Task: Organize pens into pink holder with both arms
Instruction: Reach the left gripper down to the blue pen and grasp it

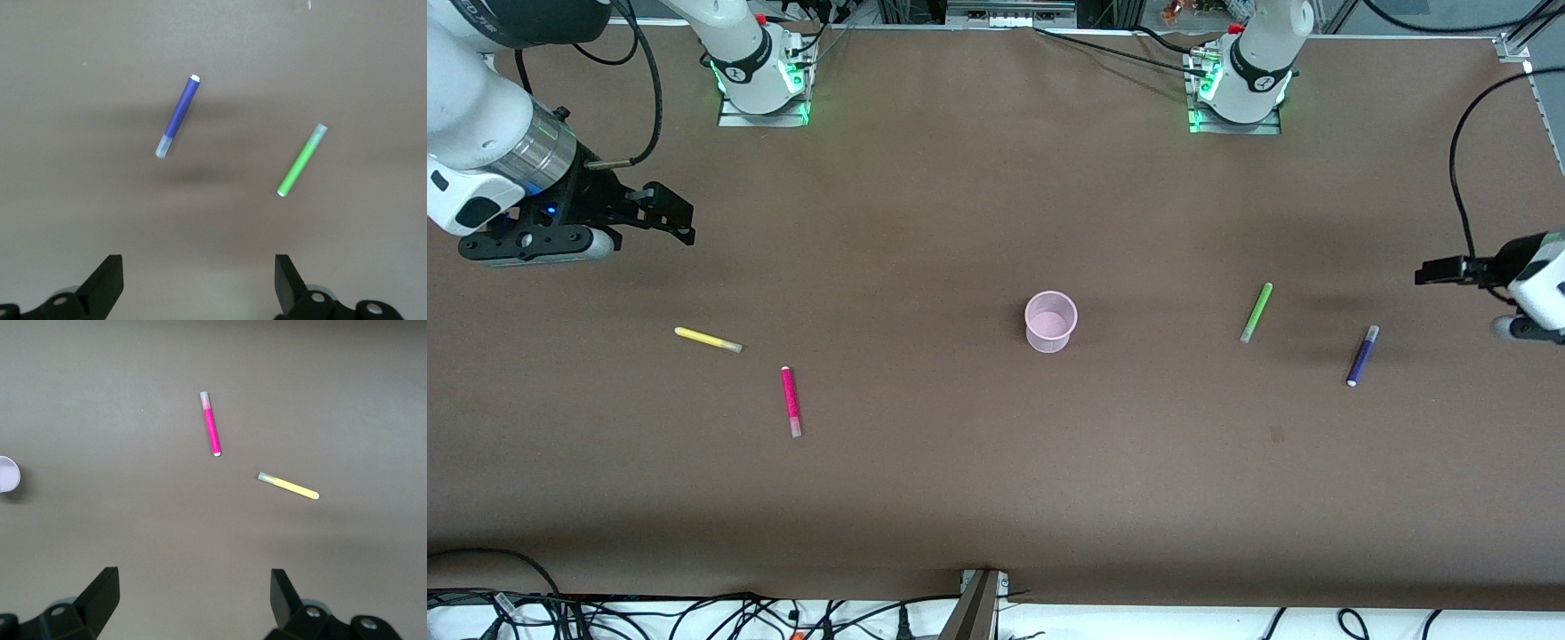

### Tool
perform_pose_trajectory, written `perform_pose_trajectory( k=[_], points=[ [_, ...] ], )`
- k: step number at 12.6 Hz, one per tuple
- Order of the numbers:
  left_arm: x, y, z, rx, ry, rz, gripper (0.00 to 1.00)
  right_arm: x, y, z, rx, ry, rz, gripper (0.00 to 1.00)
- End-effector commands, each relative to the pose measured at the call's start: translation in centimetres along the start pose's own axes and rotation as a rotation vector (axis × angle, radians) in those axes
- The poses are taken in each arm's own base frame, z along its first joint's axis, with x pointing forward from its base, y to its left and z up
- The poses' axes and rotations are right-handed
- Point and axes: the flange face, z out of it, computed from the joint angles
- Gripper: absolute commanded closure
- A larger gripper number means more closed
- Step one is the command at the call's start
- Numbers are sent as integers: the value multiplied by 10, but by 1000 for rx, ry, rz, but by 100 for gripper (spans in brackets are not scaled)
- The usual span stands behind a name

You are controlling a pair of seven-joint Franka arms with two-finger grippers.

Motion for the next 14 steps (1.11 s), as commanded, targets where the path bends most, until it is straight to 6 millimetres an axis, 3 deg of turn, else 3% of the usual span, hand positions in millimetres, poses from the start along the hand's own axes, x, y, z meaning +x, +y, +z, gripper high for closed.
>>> perform_pose_trajectory(
  k=[1,3,6,9,14],
  points=[
    [13,-11,49,-20,15,155,0,-3,-6,-7,16,8,0,0],
    [30,-15,86,5,54,260,0,-3,-17,-9,18,16,-19,0],
    [59,-21,133,64,144,460,0,-3,-18,-9,18,18,-20,0],
    [70,-24,190,118,217,556,0,-2,-17,-9,18,29,-17,0],
    [82,-29,220,147,237,668,4,-3,-18,-11,20,30,-17,0]
  ],
)
